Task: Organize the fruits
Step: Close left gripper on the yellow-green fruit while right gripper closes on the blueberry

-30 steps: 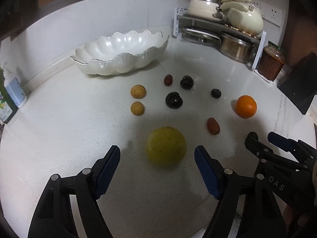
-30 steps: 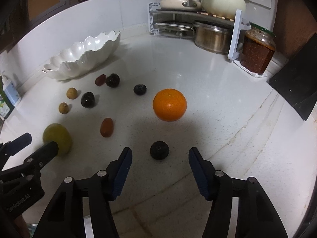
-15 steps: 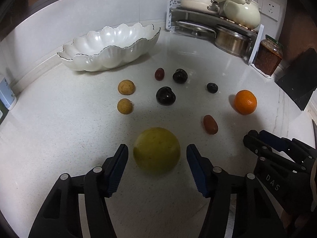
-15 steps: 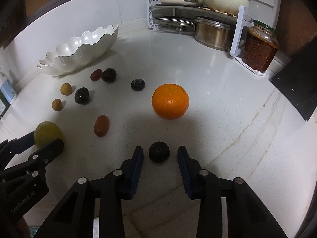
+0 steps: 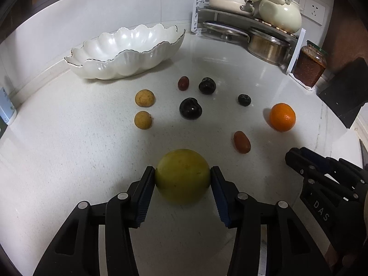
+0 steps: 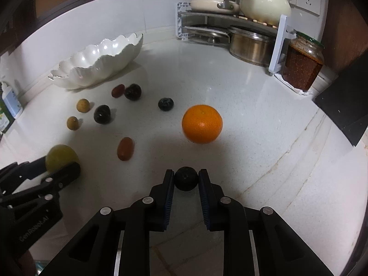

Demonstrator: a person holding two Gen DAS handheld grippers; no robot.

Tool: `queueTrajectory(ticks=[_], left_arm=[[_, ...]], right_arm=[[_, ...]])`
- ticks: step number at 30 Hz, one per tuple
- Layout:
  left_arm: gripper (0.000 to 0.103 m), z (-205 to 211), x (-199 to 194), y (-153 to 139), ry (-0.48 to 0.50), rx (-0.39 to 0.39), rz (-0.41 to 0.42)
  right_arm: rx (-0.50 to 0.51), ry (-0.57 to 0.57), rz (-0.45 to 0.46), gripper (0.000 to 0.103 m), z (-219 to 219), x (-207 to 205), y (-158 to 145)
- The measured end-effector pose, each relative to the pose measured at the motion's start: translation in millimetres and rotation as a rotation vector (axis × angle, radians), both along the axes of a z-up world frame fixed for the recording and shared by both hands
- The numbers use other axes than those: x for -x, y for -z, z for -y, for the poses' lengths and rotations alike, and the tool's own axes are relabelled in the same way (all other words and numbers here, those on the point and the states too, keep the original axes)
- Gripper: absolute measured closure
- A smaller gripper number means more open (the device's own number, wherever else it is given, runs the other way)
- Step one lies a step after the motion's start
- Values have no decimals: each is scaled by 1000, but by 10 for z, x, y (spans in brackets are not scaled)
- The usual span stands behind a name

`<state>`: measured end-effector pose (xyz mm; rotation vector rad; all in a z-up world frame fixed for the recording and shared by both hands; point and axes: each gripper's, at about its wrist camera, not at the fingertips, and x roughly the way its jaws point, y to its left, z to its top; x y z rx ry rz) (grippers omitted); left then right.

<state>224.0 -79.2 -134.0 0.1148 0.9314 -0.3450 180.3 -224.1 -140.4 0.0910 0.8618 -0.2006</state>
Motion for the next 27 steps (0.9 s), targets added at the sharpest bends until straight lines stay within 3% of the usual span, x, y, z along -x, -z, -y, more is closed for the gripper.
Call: queueTrajectory(ticks=[19, 27], left_arm=[[55, -153, 273, -537, -22, 13, 140], [55, -237, 388, -836, -53, 19, 236]], right_arm=[[11, -77, 119, 80, -201, 210, -470], [15, -131, 190, 80, -316, 251, -717]])
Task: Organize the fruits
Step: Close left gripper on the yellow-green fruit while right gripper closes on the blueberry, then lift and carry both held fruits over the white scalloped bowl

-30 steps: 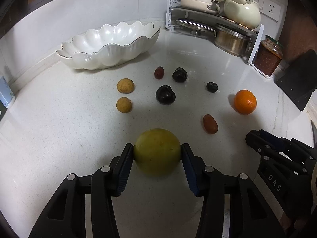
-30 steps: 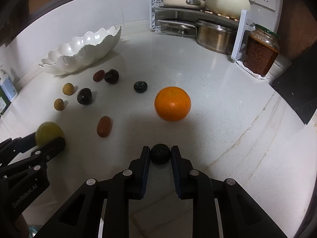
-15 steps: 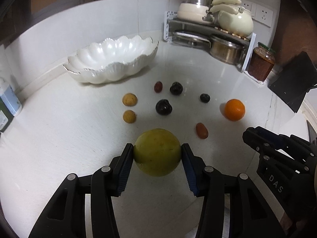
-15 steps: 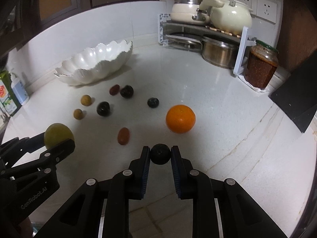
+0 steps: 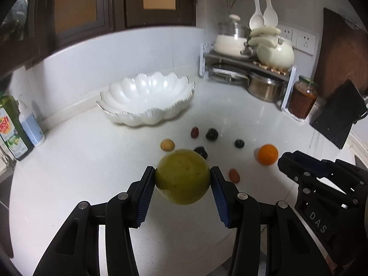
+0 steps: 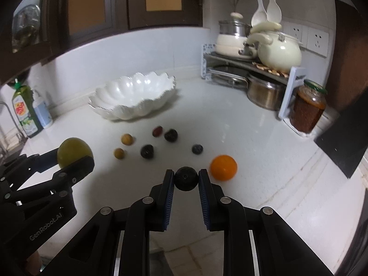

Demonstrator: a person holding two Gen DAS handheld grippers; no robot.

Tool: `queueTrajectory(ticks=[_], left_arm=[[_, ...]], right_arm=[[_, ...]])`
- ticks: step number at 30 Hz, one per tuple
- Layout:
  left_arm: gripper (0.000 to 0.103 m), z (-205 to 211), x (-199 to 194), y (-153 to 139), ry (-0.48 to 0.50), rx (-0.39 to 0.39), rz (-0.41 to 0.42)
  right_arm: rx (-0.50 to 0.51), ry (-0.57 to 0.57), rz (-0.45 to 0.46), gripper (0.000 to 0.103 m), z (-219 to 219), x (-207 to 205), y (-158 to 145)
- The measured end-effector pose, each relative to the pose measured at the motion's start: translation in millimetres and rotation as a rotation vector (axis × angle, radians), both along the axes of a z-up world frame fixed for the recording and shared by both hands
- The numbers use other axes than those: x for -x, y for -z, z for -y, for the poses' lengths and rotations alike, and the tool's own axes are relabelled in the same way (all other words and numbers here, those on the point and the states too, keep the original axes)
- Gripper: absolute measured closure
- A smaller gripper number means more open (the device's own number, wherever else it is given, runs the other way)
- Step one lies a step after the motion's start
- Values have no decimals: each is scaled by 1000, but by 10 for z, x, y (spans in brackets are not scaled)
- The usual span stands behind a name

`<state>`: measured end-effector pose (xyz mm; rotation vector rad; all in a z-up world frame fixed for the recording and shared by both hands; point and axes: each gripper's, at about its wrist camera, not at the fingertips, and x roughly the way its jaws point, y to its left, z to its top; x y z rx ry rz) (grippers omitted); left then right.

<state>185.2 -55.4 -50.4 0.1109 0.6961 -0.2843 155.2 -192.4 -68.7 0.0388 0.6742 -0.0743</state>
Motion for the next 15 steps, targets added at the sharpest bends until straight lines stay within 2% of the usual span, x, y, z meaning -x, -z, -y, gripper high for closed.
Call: queueTrajectory(ticks=[9, 15], left_arm=[[55, -89, 23, -273, -21, 1, 98], [55, -161, -47, -408, -28, 17, 130]], right_arm=[[15, -32, 76, 80, -149, 36, -234], [10, -42, 114, 80, -204, -52, -392]])
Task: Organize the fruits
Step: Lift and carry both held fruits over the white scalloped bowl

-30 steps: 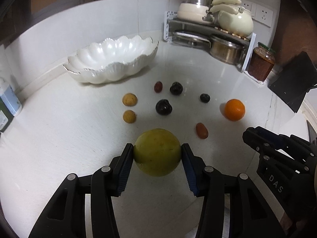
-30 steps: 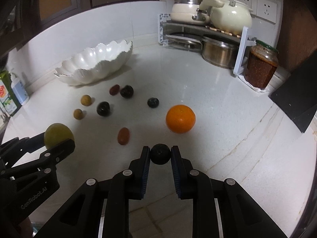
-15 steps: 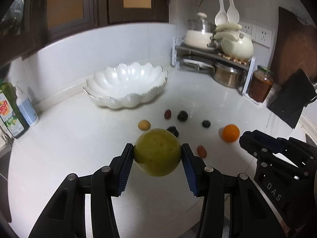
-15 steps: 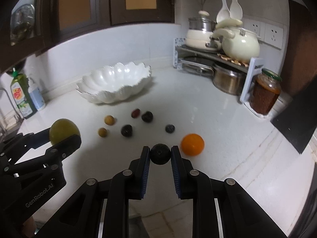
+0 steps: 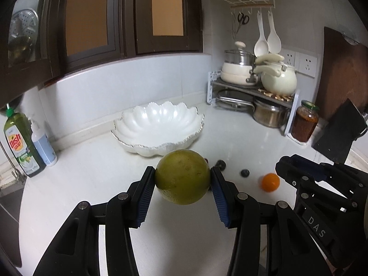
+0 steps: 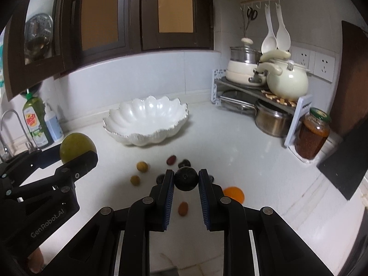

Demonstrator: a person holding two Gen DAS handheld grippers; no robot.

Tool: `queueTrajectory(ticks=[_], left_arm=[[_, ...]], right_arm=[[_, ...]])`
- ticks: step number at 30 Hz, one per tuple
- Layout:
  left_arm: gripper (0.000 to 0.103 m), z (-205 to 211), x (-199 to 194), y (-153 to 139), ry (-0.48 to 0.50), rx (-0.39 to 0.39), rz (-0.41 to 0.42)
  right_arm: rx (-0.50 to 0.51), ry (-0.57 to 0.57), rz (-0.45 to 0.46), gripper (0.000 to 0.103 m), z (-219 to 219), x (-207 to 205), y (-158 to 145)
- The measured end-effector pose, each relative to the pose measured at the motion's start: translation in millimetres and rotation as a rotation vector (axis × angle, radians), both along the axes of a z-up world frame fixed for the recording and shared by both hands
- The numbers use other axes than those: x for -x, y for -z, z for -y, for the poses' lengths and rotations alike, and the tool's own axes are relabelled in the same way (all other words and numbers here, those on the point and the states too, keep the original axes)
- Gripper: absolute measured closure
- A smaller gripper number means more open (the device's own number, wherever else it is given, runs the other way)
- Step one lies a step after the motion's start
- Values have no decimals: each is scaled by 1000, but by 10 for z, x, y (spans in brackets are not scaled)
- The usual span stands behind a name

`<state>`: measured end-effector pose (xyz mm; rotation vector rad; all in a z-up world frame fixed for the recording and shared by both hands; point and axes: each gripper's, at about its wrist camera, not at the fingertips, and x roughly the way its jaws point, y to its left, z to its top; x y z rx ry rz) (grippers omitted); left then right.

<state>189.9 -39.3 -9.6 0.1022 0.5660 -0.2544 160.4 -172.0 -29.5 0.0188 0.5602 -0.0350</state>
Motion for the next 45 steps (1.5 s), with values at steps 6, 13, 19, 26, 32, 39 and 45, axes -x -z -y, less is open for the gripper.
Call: queueTrajectory(ticks=[6, 13, 19, 26, 32, 39, 45], left_arm=[[55, -55, -139, -92, -12, -9, 31], [55, -115, -350, -154, -23, -34, 59], [55, -196, -639, -190, -29, -22, 47], [55, -266, -1001, -202, -39, -33, 32], [55, -332, -1347, -228, -40, -42, 13], [55, -383, -1740, -231, -41, -59, -25], [55, -433, -2120, -211, -42, -54, -79]], right_arm=[[12, -7, 34, 80, -65, -161, -127], [27, -15, 53, 80, -142, -392, -213], [7, -22, 38, 80, -196, -694, -243], [7, -24, 43, 80, -308, -1063, -335], [-28, -36, -3, 80, -381, -1462, -369], [-3, -26, -30, 80, -420, -1947, -394], [11, -25, -76, 80, -432, -2362, -369]])
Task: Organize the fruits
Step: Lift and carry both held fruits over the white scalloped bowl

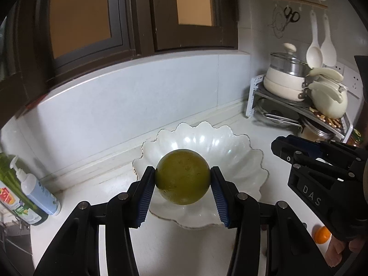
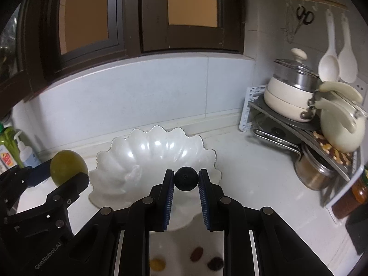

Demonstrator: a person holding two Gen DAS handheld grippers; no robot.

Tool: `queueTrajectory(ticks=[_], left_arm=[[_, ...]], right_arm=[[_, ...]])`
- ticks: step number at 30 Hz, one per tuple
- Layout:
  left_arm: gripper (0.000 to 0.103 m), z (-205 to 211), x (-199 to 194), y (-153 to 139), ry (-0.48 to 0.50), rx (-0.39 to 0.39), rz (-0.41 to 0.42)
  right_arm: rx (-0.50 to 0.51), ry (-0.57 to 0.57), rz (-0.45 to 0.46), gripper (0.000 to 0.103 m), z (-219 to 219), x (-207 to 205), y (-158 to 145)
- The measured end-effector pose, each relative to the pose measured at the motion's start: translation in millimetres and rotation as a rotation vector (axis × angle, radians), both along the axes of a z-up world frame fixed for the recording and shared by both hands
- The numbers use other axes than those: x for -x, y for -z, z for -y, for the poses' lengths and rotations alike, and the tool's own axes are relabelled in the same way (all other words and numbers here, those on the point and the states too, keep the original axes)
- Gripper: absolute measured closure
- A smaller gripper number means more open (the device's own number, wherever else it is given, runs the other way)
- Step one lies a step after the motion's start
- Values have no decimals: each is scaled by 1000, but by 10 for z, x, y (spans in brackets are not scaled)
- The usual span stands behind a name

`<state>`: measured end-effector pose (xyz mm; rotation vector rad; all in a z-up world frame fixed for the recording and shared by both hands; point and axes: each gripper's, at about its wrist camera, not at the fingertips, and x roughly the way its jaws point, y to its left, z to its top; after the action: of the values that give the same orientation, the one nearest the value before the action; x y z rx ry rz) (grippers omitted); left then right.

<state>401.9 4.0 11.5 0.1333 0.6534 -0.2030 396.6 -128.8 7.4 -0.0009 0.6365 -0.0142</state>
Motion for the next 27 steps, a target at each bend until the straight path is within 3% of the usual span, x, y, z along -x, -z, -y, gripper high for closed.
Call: queueTrajectory(ticks=[27], left_arm=[[55, 124, -1406, 692, 55, -69, -275]], right_arm=[[32, -17, -292, 80, 60, -1294, 553]])
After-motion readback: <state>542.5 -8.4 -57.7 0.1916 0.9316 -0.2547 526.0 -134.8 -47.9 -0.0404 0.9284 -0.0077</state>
